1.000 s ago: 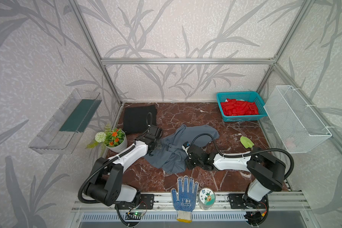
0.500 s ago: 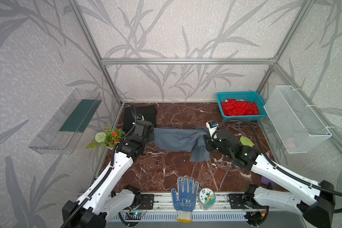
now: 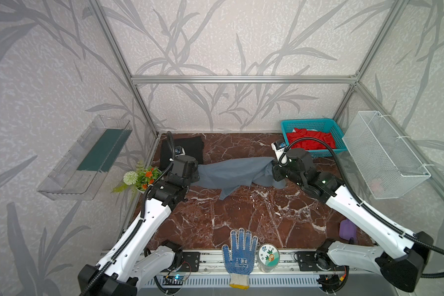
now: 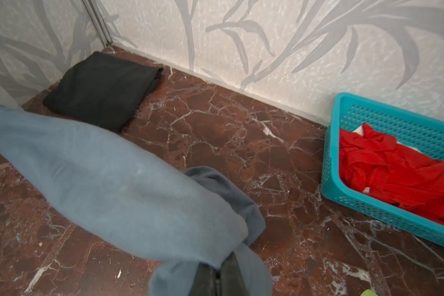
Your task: Fold and stack the t-shirts
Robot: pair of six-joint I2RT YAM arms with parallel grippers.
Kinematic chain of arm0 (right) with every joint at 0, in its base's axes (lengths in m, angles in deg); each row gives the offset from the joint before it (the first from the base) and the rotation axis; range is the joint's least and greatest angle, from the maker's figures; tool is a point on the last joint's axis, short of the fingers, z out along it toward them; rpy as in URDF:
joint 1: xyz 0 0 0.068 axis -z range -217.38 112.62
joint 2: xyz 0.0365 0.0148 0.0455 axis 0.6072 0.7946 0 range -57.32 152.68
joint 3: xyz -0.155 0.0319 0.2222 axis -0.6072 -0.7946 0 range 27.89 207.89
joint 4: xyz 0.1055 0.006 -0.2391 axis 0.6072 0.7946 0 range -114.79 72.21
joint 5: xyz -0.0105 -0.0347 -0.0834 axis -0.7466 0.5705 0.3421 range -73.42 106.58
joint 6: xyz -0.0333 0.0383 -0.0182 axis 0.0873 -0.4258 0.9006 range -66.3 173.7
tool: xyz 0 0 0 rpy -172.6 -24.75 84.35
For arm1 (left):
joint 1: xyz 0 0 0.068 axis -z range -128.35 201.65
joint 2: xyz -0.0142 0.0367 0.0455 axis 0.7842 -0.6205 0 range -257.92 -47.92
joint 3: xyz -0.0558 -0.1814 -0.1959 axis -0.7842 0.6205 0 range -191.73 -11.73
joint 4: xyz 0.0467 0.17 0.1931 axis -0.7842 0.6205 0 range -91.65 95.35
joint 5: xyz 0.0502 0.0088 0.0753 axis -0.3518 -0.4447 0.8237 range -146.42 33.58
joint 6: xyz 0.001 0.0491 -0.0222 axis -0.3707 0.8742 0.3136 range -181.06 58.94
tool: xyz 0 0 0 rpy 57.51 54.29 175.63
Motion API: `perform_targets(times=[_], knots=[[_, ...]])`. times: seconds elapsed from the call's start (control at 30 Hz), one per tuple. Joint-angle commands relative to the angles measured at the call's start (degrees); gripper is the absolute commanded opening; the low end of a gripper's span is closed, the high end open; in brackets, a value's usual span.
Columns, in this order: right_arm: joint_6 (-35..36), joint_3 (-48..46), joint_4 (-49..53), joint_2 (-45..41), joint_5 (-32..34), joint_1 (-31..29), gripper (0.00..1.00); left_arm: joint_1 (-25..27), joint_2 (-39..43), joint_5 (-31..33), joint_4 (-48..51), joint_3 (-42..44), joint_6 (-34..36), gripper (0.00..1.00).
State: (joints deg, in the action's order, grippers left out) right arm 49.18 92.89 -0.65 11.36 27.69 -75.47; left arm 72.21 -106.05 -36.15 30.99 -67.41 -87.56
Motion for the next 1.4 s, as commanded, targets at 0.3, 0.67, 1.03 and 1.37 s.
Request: perform_targets(times=[0.3, 0.67, 1.03, 1.37], knots=[[0.60, 5.71, 8.68, -10.11, -7.47, 0.38, 0.00, -0.10, -26.45, -16.71, -1.74, -24.18, 2.01, 0.00], [-3.83, 10.17, -4.09, 4.90, -8.63, -19.56, 0.00, -0.88, -80.20, -34.03, 16.04, -103.27, 6.01, 0.00], [-9.15, 26.06, -15.89, 40.67, -6.23, -16.45, 0.00, -14.43, -67.45, -26.65, 11.05, -79.30, 3.66, 0.62], [-11.97, 47.31, -11.50, 58.81, -14.69, -9.18, 0.00, -16.78, -32.46, -10.51, 5.94, -32.21, 0.17, 0.65]])
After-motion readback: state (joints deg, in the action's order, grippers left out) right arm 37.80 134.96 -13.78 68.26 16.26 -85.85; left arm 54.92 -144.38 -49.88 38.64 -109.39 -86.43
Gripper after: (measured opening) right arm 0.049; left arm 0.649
